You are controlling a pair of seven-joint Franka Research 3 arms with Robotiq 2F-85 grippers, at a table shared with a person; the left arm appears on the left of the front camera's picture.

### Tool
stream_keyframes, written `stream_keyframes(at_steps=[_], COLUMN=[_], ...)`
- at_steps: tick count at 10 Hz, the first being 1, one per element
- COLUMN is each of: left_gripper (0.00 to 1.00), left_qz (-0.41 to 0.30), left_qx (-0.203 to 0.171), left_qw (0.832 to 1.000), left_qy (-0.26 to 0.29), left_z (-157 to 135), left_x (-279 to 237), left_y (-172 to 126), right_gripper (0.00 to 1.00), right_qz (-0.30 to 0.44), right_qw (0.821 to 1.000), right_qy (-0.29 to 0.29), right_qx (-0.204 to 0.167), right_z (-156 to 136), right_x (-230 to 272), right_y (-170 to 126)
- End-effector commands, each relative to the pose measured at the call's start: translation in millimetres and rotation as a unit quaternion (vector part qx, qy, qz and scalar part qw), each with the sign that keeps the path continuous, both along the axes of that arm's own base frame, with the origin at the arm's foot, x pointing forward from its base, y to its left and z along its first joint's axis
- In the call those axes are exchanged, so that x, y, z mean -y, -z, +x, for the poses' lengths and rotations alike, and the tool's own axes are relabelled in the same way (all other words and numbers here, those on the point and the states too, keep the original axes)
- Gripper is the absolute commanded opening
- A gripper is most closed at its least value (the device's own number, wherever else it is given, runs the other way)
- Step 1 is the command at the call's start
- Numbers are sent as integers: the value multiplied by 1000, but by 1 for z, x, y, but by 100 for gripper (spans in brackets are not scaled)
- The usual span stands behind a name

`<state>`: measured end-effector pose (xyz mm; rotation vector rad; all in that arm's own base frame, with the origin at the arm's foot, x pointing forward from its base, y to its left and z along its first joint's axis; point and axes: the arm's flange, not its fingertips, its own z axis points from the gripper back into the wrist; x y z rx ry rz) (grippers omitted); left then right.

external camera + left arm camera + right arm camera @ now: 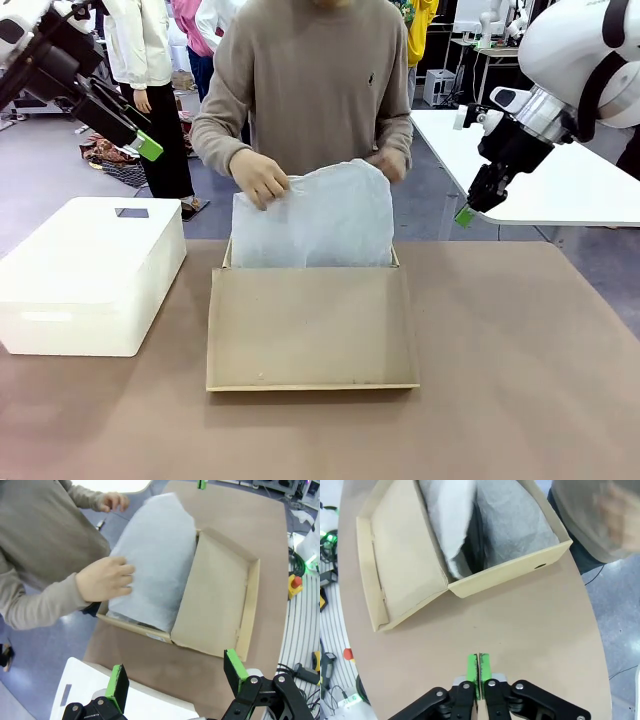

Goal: Pack the shoes into the box.
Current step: Close the Shoes Box.

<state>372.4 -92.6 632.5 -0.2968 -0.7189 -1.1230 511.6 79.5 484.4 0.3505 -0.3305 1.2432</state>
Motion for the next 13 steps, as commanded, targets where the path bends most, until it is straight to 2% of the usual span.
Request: stream_keyframes(at_steps=[1,2,3,4,5,8,9,12,13], left_gripper=[100,100,100,100,100,100,100,100,100], left_qz=[-8,-8,-8,-8,-8,-8,-8,-8,-8], left_qx=[-2,-2,-2,-2,-2,-2,-2,-2,-2], left_qw=[1000,1000,1000,1000,1000,1000,1000,1000,1000], left_qy=[3,3,3,3,3,3,3,3,3], left_z=[-1,-1,-1,-1,-1,-1,-1,-1,-1], left_x=[0,0,0,0,0,0,0,0,0], left_y=[-1,-1,-1,-1,-1,-1,-1,-1,-1], right_gripper=[0,0,0,0,0,0,0,0,0], right_qz=[-2,-6,-8,-37,-2,-2,-9,18,16], right_qw=[1000,1000,1000,993,1000,1000,1000,990,986], right_qy=[-26,-23,18,113,-2,-2,17,-128,-156], right_qx=[6,7,6,8,3,3,1,-52,-56], right_z=[2,1,0,-6,0,0,-1,21,28], right_x=[3,2,-1,-5,-2,-2,-4,8,10], right_y=[-4,-5,-5,-3,-1,-1,0,7,11])
